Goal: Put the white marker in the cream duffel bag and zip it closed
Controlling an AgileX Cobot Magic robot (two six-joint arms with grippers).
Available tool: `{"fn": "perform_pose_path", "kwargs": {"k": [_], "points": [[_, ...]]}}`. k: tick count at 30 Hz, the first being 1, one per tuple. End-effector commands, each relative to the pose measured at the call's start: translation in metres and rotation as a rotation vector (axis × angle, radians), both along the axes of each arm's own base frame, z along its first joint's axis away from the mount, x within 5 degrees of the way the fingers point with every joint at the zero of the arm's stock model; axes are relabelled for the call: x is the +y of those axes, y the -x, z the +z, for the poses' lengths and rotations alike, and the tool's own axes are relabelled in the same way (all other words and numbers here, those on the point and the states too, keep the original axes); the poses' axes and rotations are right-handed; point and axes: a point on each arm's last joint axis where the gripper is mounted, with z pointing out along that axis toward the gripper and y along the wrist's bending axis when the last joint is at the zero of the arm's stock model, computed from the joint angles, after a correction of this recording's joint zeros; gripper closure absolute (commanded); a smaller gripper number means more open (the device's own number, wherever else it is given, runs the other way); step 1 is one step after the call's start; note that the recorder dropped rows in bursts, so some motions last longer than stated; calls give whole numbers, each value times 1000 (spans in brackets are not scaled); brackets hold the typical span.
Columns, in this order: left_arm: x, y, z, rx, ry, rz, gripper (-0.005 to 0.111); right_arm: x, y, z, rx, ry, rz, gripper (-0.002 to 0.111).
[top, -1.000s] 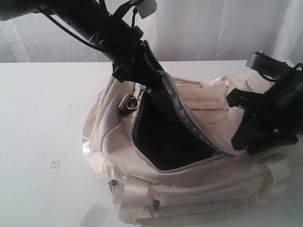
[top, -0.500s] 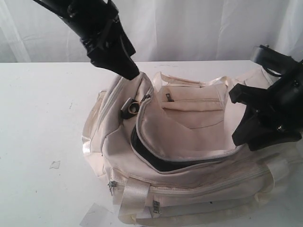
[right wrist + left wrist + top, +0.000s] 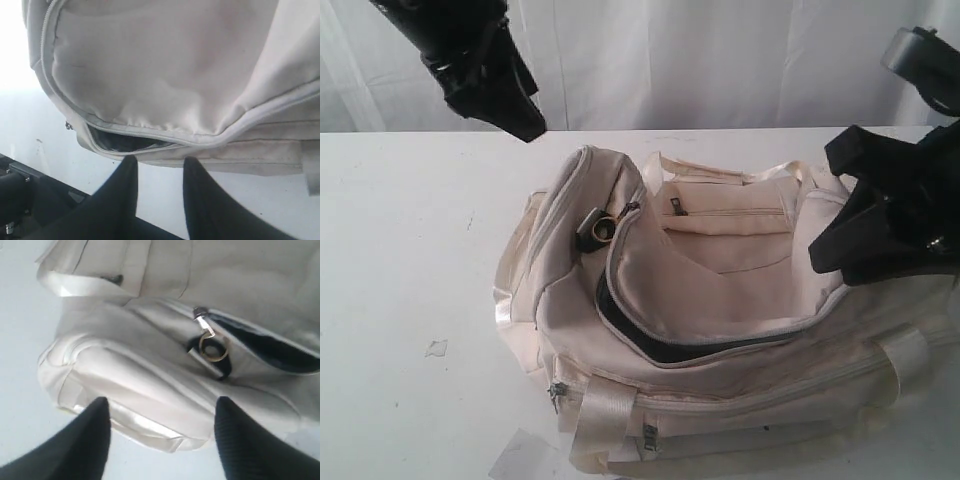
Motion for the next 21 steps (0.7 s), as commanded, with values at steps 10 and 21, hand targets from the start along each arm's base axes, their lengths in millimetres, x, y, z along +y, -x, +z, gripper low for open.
{"fn": "perform_pose_path", "kwargs": {"k": [10, 21], "points": [[64, -33, -4, 183, 457, 202, 84, 15, -62, -18, -203, -195, -92, 108], [53, -75, -81, 557, 542, 372, 37, 110, -66, -48, -412, -305, 338, 108]]}}
